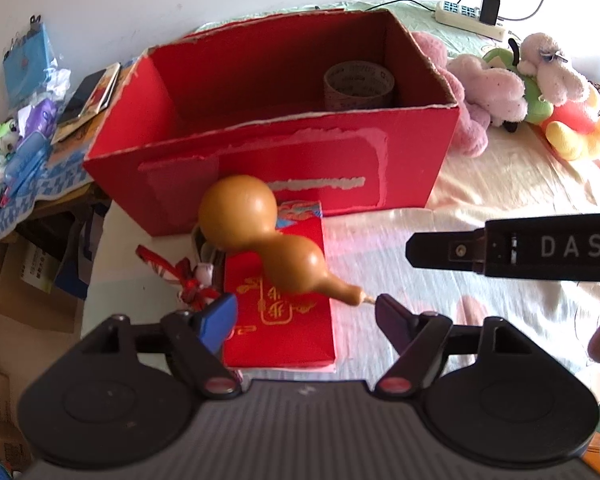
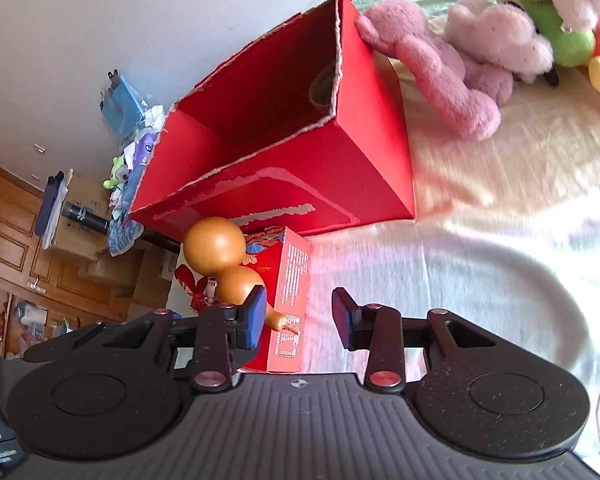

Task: Organize objects
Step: 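Withdraw the right tool from the box toward the brown gourd, then grasp the brown gourd by its narrow neck with the right tool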

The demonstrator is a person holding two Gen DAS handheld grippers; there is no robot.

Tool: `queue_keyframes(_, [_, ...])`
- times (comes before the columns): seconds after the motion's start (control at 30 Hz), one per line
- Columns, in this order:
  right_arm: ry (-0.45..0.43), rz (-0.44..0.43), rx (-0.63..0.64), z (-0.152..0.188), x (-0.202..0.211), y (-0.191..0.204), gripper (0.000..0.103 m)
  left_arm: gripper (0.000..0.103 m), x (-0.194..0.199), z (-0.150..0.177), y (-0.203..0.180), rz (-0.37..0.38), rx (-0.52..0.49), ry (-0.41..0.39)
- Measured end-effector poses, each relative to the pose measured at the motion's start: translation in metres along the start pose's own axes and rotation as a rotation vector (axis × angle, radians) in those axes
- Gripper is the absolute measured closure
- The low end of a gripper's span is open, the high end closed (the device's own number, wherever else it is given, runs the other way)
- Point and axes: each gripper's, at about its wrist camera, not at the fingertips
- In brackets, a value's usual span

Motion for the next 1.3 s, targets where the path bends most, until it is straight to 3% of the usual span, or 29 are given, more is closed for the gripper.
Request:
queue_keyframes(0.17, [-0.005,-0.027,-0.018,0.009,-0.004,-0.002,0.064,0.023,0.0,0.006,0.003,-0.004,-0.021,-0.009])
queue_keyframes(0.3, [-0.019,-0.047,-0.036,0.015,-0.006,-0.004,0.064,0.021,0.0,0.009,0.014,0.055,0.001,-0.02])
queue_keyframes(0.6, [-0.063,-0.102,-0.053,0.025,-0.011,-0.008,0.064,0.013,-0.01,0.013,0.028,0.096,0.015,-0.009])
queue_keyframes(0.73, [-0.072,-0.137,-0.046,0.025,-0.015,-0.006,0.064,0.01,-0.012,0.015,0.039,0.148,0.053,-0.015])
queue_keyframes(1.1, [-0.071,-0.212,-0.102,0.016,-0.025,-0.012,0.065,0.009,-0.017,0.017,0.064,0.205,0.104,-0.047])
queue_keyframes(1.3, [-0.074,-0.249,-0.122,-0.001,-0.031,-0.01,0.065,0.008,-0.019,0.008,0.07,0.33,0.12,-0.069])
Point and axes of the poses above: each gripper's, at about its wrist camera, not at the fingertips, and x roughly against the way its jaws point, y to its left, z to its underside, and after that the axes turned 3 degrees about -x, right-handed
